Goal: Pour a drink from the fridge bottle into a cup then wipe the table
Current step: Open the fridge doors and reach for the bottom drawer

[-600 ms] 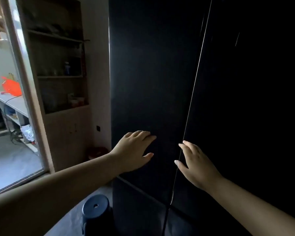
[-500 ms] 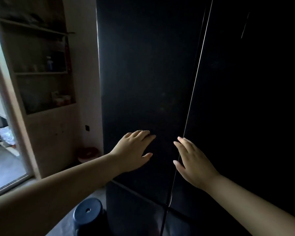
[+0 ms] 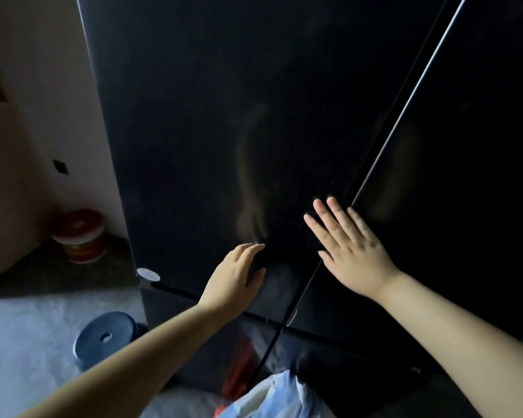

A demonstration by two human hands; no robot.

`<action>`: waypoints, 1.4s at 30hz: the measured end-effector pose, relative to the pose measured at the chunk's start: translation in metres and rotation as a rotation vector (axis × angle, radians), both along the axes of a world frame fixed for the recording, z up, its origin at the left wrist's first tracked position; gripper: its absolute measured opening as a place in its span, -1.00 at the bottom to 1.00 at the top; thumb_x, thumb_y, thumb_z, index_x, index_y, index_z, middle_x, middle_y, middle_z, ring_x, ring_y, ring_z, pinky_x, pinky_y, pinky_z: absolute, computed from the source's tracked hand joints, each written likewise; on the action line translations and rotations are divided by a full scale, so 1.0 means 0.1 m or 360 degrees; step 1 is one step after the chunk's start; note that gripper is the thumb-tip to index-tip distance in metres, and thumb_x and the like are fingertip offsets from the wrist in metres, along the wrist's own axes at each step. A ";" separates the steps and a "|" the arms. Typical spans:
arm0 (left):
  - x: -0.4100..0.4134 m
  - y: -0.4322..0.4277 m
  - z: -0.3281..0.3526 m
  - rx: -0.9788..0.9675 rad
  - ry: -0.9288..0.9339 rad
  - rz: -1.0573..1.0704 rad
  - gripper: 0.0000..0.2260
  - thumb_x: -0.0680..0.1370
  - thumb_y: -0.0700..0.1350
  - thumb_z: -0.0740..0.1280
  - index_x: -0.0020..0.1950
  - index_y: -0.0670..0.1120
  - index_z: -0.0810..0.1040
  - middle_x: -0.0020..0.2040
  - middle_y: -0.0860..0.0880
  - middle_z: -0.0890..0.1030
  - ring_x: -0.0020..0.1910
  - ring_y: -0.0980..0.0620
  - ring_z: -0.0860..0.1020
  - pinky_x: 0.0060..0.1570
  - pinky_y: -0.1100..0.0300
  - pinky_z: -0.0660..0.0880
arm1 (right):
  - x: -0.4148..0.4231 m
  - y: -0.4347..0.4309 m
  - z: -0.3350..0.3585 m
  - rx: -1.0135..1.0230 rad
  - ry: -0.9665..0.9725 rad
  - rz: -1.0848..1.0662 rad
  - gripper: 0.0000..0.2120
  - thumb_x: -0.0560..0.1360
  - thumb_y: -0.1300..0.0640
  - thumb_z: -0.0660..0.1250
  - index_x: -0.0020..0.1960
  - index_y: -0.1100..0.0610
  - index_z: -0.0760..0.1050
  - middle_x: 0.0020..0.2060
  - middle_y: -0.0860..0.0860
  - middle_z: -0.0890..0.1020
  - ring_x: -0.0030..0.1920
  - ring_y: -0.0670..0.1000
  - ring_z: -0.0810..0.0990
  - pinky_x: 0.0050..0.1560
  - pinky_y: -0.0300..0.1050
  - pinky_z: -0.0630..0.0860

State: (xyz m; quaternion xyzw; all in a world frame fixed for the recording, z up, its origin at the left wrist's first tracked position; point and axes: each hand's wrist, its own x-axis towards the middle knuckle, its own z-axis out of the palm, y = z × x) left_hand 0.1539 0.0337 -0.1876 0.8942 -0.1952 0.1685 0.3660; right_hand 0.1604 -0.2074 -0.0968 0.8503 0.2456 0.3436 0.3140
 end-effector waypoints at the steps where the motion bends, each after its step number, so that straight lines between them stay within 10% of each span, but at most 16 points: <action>1: -0.02 -0.04 -0.17 -0.0280 0.0235 0.0023 -0.66 0.57 -0.08 0.27 0.34 -0.06 0.44 0.27 0.02 0.49 0.23 0.11 0.46 0.24 0.18 0.41 | 0.03 -0.03 -0.02 -0.0021 -0.0039 0.0022 -0.30 0.53 -0.07 0.20 0.54 0.12 0.00 0.53 0.14 0.02 0.53 0.13 -0.01 0.48 0.08 0.07; 6: -0.07 -0.27 -0.78 -0.1720 0.1222 0.0472 -0.85 0.63 -0.14 0.18 0.13 0.00 0.50 0.16 -0.08 0.56 0.08 0.02 0.54 0.11 0.14 0.45 | 0.18 -0.10 -0.08 -0.0011 -0.0161 0.0171 -0.40 0.57 -0.08 0.13 0.53 0.10 0.07 0.52 0.11 0.08 0.52 0.11 0.04 0.49 0.03 0.03; 11: 0.06 -0.36 -1.07 -0.2898 0.1954 0.0561 -0.53 0.62 0.12 0.07 0.45 -0.10 0.28 0.33 -0.15 0.43 0.27 -0.15 0.45 0.29 0.01 0.31 | 0.27 -0.11 -0.11 0.0065 -0.0294 0.0338 -0.43 0.55 -0.04 0.16 0.51 0.09 0.16 0.50 0.08 0.15 0.53 0.09 0.05 0.48 0.01 0.05; 26: 0.13 -0.76 -1.31 -0.3308 0.1996 0.0660 -0.36 0.62 0.23 -0.11 0.56 -0.16 0.04 0.56 -0.18 0.03 0.53 -0.18 0.04 0.47 -0.04 0.01 | 0.32 -0.15 -0.15 0.0092 -0.0310 0.0405 -0.45 0.55 -0.02 0.16 0.51 0.08 0.18 0.49 0.07 0.17 0.52 0.07 0.06 0.49 0.01 0.03; 42: 0.16 -0.65 -1.29 -0.3140 0.2034 0.0514 -0.31 0.60 0.24 -0.10 0.55 -0.23 -0.04 0.55 -0.23 0.02 0.53 -0.16 0.04 0.48 0.00 0.00 | 0.19 -0.08 -0.04 0.0141 -0.0146 0.0292 -0.43 0.55 0.05 0.14 0.53 0.09 0.10 0.51 0.10 0.11 0.52 0.10 0.05 0.50 0.03 0.03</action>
